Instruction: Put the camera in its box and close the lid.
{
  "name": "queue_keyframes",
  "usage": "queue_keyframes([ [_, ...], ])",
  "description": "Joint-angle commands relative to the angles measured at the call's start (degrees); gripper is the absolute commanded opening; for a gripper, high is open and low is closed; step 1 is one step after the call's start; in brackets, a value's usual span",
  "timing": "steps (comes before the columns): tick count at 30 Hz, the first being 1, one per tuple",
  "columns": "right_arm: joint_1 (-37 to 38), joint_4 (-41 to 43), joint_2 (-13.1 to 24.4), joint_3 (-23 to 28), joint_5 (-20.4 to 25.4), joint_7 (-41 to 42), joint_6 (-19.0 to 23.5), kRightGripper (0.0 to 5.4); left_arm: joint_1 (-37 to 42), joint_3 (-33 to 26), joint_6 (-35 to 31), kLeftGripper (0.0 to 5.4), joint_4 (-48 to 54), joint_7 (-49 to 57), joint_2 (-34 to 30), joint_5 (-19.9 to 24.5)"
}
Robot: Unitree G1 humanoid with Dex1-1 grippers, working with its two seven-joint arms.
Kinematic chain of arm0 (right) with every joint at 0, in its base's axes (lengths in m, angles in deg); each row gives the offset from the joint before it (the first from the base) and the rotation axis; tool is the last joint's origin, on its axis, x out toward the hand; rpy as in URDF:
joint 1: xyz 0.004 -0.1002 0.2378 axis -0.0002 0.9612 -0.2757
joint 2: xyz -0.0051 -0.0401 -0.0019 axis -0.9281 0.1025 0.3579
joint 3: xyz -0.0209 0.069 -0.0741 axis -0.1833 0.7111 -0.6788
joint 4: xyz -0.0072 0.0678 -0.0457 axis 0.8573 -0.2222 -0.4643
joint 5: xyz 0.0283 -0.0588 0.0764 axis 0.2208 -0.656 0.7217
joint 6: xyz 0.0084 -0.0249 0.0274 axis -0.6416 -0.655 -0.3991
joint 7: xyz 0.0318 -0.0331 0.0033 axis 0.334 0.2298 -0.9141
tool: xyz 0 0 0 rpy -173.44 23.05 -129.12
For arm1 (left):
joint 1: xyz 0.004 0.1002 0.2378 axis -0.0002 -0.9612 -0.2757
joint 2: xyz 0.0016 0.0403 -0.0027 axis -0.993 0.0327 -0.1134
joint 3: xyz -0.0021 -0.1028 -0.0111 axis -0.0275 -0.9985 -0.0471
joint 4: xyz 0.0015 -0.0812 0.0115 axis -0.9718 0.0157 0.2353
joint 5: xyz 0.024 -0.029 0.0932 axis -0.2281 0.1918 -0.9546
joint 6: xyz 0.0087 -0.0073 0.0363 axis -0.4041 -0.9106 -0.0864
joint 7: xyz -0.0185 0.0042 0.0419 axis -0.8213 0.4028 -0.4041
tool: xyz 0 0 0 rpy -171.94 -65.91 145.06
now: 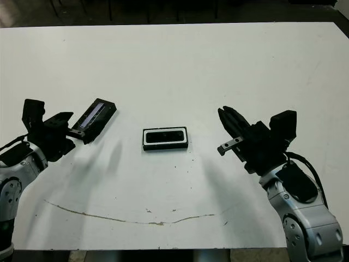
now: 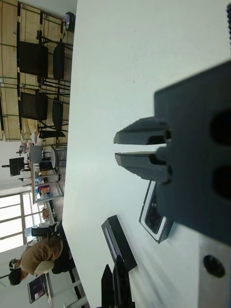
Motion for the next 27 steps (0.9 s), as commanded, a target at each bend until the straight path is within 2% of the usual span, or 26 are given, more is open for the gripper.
queue_keyframes([
  [1, 0.98, -0.49, -0.22, 0.39, 0.73, 0.44, -0.18, 0.00, -1.18, 0.64, -1.06, 5.38, -1.54, 0.96, -0.63, -1.49],
  [6, 1.19, 0.51, 0.26, 0.35, 0.66, -0.34, 0.93, 0.00, -1.30, 1.09, -0.96, 5.38, -2.96, -0.20, -1.25, -2.10],
  [17, 2.02, -0.79, 0.64, 0.58, -0.21, 0.92, -0.78, 0.00, -1.09, 2.78, 1.68, 5.38, -6.94, 0.16, -1.46, -6.12],
  [23, 2.21, 1.32, 0.47, 0.81, 1.33, 0.13, 0.93, 0.00, -0.59, 0.92, 0.92, 5.38, -8.31, 0.94, 1.01, -4.61],
  [27, 2.62, 1.90, 0.55, 1.28, 2.64, 0.47, 1.20, 0.00, -0.70, 1.26, 2.23, 5.38, -8.77, 1.46, 1.65, -5.21],
])
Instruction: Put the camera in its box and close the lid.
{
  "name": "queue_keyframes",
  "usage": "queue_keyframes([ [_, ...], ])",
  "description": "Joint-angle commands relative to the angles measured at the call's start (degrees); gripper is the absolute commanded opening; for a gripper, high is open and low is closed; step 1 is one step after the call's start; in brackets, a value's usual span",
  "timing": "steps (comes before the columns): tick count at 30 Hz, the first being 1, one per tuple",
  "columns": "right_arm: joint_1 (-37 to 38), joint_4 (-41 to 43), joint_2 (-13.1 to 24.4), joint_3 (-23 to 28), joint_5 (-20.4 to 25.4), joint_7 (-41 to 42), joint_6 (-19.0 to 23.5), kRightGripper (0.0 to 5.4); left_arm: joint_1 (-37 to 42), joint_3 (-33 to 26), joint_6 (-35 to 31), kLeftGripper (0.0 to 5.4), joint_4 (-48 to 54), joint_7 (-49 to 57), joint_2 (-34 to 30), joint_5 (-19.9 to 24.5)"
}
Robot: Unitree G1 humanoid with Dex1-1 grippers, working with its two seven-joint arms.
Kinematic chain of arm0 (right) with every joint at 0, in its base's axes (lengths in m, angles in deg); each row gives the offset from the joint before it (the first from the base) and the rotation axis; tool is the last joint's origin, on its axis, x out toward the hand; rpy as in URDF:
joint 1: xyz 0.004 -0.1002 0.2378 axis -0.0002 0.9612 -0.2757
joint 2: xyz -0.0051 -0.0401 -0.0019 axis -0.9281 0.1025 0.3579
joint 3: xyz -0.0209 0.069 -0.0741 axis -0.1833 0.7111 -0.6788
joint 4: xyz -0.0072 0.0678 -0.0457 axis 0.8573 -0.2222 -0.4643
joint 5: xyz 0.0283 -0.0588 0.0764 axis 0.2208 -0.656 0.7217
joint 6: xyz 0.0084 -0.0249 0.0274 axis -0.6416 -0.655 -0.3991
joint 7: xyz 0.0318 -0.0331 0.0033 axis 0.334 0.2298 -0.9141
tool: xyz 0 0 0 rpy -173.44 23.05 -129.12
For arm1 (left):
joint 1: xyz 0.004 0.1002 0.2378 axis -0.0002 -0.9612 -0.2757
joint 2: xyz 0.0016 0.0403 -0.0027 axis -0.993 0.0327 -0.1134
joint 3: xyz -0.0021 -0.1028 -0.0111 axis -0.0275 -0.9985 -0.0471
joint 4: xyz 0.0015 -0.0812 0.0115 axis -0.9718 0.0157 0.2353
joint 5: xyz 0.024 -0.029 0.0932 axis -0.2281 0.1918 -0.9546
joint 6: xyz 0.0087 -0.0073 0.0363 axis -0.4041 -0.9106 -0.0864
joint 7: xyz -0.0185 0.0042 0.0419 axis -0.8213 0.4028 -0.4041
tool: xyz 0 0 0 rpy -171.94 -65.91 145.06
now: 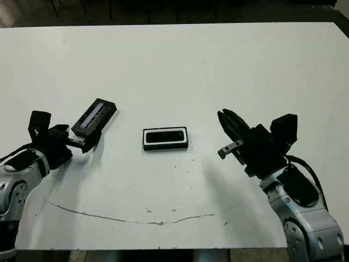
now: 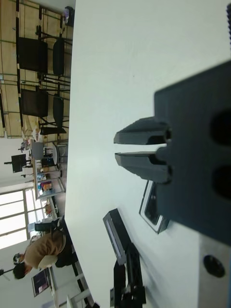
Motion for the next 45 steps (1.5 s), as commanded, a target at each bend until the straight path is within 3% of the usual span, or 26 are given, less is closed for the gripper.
queue_keyframes([
  [1, 1.35, -0.11, 0.73, 0.89, 0.82, 0.21, 0.85, 0.00, -0.89, 0.63, -0.12, 5.38, -1.45, 0.74, 0.29, -1.00],
  [8, 2.22, 0.03, 1.80, 0.78, -0.61, -0.49, 1.00, 0.00, -0.50, 3.08, 4.42, 5.38, -4.42, 0.80, -0.79, -5.04],
  [15, 2.72, 0.64, 1.30, 1.04, 1.10, -0.16, 0.70, 0.00, -0.17, 5.23, 8.78, 5.38, -7.93, -0.57, -2.22, -7.68],
  [23, 3.12, 1.96, 2.05, 0.36, -1.23, -0.98, 0.79, 0.00, 0.09, 6.32, 13.00, 5.38, -11.49, -0.49, -2.53, -10.33],
  [30, 3.25, 1.60, 1.80, 0.73, -0.53, -1.19, 1.20, 0.00, 0.00, 5.46, 12.65, 4.39, -12.59, -2.96, -1.56, -7.50],
  [38, 3.43, 0.77, 1.01, 0.75, -0.40, -1.30, 0.43, 0.00, 3.37, 8.64, 9.11, 2.93, -15.43, -12.84, -6.29, -6.65],
  [45, 3.93, 1.06, 1.08, 0.48, -0.67, -1.88, 0.24, 0.00, 6.07, 10.23, 8.78, 2.76, -18.29, -18.41, -8.91, -6.73],
])
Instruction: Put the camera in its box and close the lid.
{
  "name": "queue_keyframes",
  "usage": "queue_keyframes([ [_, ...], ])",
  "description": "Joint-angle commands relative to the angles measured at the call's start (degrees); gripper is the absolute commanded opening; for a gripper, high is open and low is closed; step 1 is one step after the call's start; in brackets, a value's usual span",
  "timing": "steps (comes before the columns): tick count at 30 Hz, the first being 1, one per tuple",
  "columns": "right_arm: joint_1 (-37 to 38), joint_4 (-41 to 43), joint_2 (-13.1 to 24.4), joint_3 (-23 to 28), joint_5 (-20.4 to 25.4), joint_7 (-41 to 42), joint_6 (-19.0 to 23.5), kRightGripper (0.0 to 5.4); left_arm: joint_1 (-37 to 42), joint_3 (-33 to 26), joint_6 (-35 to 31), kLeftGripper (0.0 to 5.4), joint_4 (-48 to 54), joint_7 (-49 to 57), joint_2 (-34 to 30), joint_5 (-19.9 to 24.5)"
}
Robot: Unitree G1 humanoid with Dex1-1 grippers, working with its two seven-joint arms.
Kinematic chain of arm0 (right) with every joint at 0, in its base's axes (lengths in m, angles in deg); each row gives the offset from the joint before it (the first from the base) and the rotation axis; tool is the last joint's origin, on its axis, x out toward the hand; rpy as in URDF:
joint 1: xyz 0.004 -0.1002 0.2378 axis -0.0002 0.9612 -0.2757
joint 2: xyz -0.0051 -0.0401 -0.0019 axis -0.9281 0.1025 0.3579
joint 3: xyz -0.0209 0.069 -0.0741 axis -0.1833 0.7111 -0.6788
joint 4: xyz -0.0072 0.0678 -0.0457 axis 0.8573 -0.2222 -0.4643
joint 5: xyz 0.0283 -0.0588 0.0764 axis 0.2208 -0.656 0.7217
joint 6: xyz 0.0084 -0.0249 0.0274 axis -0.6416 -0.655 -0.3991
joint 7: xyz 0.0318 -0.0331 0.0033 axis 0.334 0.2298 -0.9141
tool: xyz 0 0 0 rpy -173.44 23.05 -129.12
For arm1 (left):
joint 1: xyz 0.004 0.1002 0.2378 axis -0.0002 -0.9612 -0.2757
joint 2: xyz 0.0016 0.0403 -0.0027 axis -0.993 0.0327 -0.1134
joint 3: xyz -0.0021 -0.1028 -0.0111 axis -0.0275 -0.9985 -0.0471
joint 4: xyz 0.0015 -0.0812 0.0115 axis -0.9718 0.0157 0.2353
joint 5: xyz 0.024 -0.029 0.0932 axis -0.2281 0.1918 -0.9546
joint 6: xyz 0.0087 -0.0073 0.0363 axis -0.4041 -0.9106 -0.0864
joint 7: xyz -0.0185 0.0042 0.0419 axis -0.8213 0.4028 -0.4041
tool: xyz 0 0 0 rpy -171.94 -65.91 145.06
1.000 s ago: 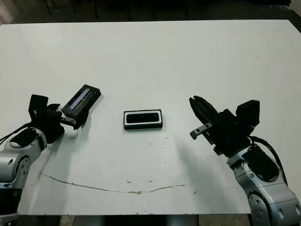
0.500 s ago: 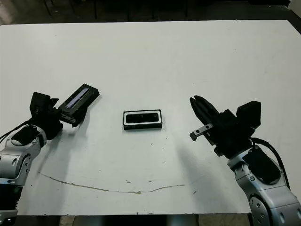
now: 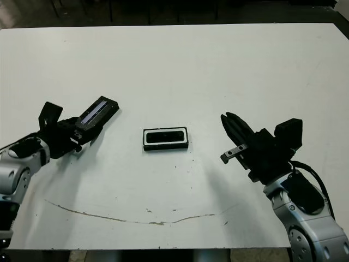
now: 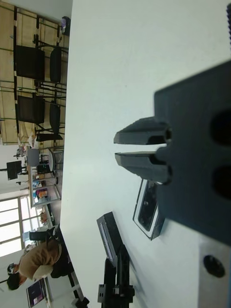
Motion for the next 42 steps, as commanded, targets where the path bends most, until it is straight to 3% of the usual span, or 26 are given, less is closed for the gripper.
queue_keyframes([
  [1, 0.91, -0.57, -0.02, -0.09, -0.23, 0.03, 0.19, 0.00, -2.56, 2.20, -2.48, 2.76, -2.07, -2.07, -0.90, -0.73],
  [7, 1.24, -0.88, -0.41, -0.42, -0.90, -0.27, -0.35, 0.00, -4.21, 1.81, -2.47, 2.76, 5.45, -3.76, -1.97, 0.23],
  [15, -0.17, -2.20, 1.03, -0.89, -5.98, -1.75, 0.73, 0.00, -1.50, -1.13, 1.53, 2.76, 10.13, -9.40, -2.81, 5.01],
  [17, -0.94, -5.61, 1.56, -0.67, -7.41, -1.00, -0.23, 0.00, 0.58, -0.89, 4.04, 2.76, 8.17, -12.29, -3.04, 5.67],
  [20, -2.49, -16.12, 1.07, 0.15, -7.67, 4.23, -7.43, 0.00, 3.62, 0.70, 7.62, 2.76, 4.41, -16.30, -3.21, 5.30],
  [23, -2.98, -19.50, 0.85, 0.08, -8.26, 6.33, -10.92, 0.00, 6.29, 2.83, 9.12, 2.76, 0.62, -19.74, -3.10, 4.58],
  [37, -2.96, -23.95, 0.07, 0.12, -8.52, 9.18, -16.89, 0.00, 14.43, 8.99, 14.71, 2.76, -14.71, -29.15, -0.72, 1.56],
  [42, -2.65, -22.19, 0.50, -0.14, -9.14, 8.17, -15.64, 0.00, 17.47, 10.12, 14.08, 2.76, -20.15, -32.77, 0.65, 1.23],
])
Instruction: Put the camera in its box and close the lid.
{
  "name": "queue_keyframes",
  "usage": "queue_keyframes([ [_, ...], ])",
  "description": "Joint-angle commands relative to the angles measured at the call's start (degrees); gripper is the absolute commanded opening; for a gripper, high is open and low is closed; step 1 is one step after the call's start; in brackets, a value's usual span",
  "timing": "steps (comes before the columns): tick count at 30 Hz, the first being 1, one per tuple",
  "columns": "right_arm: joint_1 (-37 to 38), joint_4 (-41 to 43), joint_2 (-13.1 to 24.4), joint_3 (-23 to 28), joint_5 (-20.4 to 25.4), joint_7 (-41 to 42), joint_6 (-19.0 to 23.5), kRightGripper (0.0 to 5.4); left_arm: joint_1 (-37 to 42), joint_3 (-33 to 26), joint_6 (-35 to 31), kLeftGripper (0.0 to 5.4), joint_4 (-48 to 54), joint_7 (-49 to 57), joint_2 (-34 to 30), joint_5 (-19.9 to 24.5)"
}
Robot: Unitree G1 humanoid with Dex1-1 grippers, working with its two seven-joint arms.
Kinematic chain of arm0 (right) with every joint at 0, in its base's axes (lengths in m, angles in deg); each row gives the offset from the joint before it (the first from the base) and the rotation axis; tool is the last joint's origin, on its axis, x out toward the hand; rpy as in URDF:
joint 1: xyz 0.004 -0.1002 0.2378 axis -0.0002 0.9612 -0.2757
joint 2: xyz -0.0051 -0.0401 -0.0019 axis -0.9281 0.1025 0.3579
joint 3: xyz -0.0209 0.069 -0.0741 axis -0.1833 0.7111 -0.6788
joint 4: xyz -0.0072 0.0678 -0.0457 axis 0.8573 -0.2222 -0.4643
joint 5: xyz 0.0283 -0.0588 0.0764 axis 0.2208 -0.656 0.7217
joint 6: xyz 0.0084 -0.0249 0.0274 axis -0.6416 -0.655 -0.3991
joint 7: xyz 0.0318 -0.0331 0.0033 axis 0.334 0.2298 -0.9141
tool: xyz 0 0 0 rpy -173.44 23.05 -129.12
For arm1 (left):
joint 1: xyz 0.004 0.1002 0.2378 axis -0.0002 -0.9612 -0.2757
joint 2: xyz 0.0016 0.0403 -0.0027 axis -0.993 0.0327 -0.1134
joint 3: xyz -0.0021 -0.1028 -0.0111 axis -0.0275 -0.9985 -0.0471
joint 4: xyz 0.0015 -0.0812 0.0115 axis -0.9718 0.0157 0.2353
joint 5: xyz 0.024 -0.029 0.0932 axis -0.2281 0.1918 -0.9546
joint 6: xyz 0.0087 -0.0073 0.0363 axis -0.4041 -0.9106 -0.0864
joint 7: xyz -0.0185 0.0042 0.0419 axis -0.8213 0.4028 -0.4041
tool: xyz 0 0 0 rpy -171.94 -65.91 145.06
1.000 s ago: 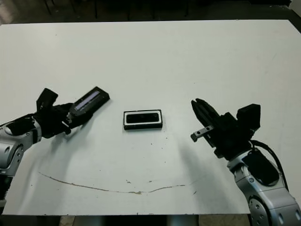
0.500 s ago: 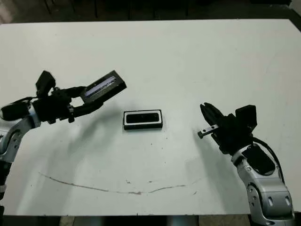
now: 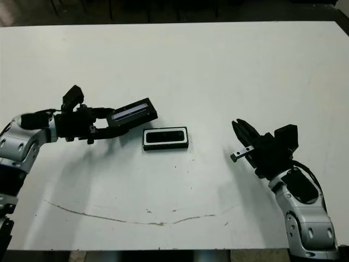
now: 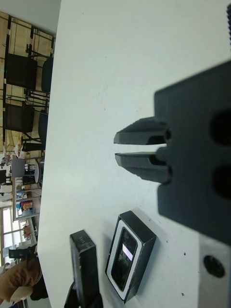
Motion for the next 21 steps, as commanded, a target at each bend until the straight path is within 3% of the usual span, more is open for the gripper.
queue_keyframes([
  [1, 0.72, 0.30, 0.18, 0.11, -0.55, -0.03, 0.48, 0.00, 1.44, 1.14, 0.23, 2.76, -3.83, -2.37, 0.37, -1.08],
  [21, 1.40, 0.73, 0.06, 0.01, -1.05, -0.24, 0.37, 0.00, 3.68, 3.85, 4.35, 2.76, -11.08, -15.48, 0.99, -2.59],
])
